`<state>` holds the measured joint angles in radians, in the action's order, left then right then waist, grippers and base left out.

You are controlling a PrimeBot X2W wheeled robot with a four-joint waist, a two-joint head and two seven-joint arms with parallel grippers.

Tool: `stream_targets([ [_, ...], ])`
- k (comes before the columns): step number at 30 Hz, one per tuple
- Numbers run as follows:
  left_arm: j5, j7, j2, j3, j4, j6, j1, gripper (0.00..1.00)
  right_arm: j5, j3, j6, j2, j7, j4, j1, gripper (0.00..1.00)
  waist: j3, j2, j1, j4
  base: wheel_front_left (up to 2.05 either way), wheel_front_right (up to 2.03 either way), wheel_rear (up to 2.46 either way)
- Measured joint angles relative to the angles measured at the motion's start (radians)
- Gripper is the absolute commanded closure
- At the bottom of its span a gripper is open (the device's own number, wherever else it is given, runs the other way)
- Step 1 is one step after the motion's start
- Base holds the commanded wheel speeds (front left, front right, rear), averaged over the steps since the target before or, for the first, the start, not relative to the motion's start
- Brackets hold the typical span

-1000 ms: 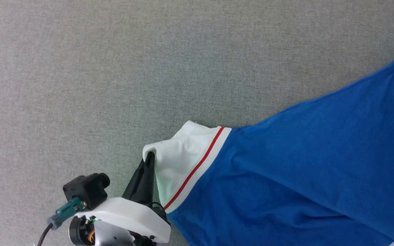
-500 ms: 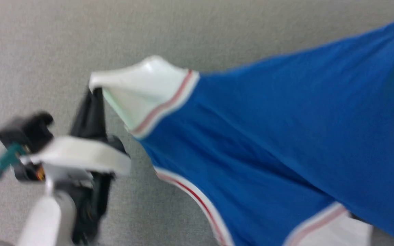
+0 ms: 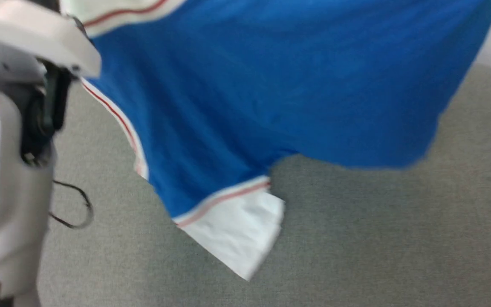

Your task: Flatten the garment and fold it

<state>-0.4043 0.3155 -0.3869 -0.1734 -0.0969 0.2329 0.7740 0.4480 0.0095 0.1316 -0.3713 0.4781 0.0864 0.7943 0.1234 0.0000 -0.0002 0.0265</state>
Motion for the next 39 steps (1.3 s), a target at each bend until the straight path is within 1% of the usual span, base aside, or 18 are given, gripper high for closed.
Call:
stream_targets([
  [4,0.019,0.047,-0.037,-0.018,0.080,-0.031,0.114,1.00,-0.008,0.040,0.000,0.020,0.025,0.028,0.074,1.00,-0.045,0.0000,-0.0001,-0.026,0.00,0.00,0.00],
  [9,0.026,0.109,-0.056,-0.032,0.117,-0.056,0.241,1.00,-0.015,0.099,0.000,0.032,0.050,0.054,0.165,1.00,-0.069,0.0000,-0.0001,-0.071,0.00,0.00,0.00],
  [15,0.044,0.174,-0.066,-0.049,0.180,-0.058,0.381,1.00,-0.017,0.127,0.000,0.060,0.086,0.120,0.279,1.00,-0.044,0.0000,0.0002,-0.106,0.00,0.00,0.00],
  [19,0.067,0.182,-0.058,-0.063,0.253,-0.056,0.494,1.00,-0.046,0.122,0.000,0.062,0.093,0.196,0.371,1.00,0.004,0.0000,0.0002,-0.118,0.00,0.00,0.00],
  [21,0.094,0.165,-0.050,-0.074,0.282,-0.051,0.560,1.00,-0.064,0.111,0.000,0.067,0.084,0.239,0.426,1.00,0.037,0.0000,0.0003,-0.122,0.00,0.00,0.00],
  [23,0.128,0.133,-0.043,-0.093,0.316,-0.047,0.636,1.00,-0.072,0.095,0.000,0.086,0.070,0.280,0.482,1.00,0.075,0.0000,0.0003,-0.125,0.00,0.00,0.00],
  [26,0.176,0.052,-0.032,-0.111,0.369,-0.047,0.753,1.00,-0.095,0.097,0.000,0.114,0.018,0.343,0.561,1.00,0.136,0.0000,0.0006,-0.131,0.00,0.00,0.00],
  [31,0.200,-0.069,-0.012,-0.121,0.467,-0.056,0.910,1.00,-0.128,0.094,0.000,0.156,-0.076,0.454,0.678,1.00,0.232,0.0000,0.0006,-0.152,0.00,0.00,0.00],
  [35,0.219,-0.154,0.000,-0.126,0.528,-0.066,1.002,1.00,-0.141,0.093,0.000,0.159,-0.137,0.510,0.761,1.00,0.303,0.0000,0.0005,-0.173,0.00,0.00,0.00],
  [39,0.224,-0.230,0.007,-0.127,0.556,-0.066,1.064,1.00,-0.154,0.099,0.000,0.135,-0.184,0.545,0.804,1.00,0.372,0.0000,0.0005,-0.189,0.00,0.00,0.00],
])
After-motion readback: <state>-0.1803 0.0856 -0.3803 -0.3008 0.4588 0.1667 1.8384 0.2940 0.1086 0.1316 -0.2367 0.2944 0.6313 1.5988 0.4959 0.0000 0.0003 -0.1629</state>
